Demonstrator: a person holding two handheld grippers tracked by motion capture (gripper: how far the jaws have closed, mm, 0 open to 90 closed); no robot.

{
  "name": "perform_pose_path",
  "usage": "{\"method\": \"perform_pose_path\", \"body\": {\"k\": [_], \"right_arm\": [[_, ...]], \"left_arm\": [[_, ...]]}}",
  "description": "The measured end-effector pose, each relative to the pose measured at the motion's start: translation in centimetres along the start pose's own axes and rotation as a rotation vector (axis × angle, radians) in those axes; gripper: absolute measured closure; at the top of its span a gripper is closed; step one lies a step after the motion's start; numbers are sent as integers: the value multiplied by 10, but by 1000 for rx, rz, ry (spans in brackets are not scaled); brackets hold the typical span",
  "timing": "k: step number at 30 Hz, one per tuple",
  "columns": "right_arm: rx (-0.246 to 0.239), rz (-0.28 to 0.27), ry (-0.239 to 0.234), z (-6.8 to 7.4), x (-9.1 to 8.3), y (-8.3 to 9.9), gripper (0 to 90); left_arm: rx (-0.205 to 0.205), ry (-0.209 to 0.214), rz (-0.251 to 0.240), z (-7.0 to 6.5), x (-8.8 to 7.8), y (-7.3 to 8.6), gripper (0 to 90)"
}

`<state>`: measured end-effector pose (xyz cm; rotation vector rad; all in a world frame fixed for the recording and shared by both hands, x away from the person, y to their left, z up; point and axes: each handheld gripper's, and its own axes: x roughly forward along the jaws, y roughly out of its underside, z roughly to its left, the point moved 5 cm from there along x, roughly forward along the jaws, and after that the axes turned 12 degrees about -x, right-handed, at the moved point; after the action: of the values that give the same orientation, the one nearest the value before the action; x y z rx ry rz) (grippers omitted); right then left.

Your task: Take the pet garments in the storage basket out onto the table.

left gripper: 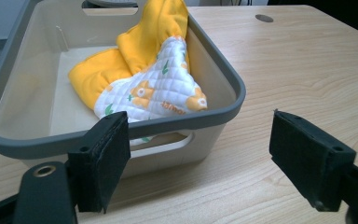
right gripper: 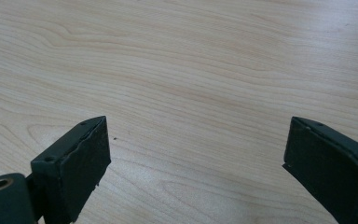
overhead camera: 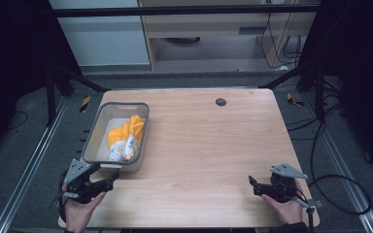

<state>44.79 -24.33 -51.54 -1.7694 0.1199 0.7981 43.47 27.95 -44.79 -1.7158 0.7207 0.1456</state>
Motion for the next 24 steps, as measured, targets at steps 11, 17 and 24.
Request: {"method": "perform_pose_path", "body": {"k": [11, 17, 24], "right_arm": [[-8, -6, 2, 0, 1, 0, 69], [0, -3, 3, 0, 1, 0, 67], [0, -4, 5, -1, 0, 0, 67]], "left_arm": [[16, 7, -9, -2, 0, -13, 194], [7, 10, -21, 0, -3, -23, 189], [16, 19, -15, -1, 1, -36, 188]]}}
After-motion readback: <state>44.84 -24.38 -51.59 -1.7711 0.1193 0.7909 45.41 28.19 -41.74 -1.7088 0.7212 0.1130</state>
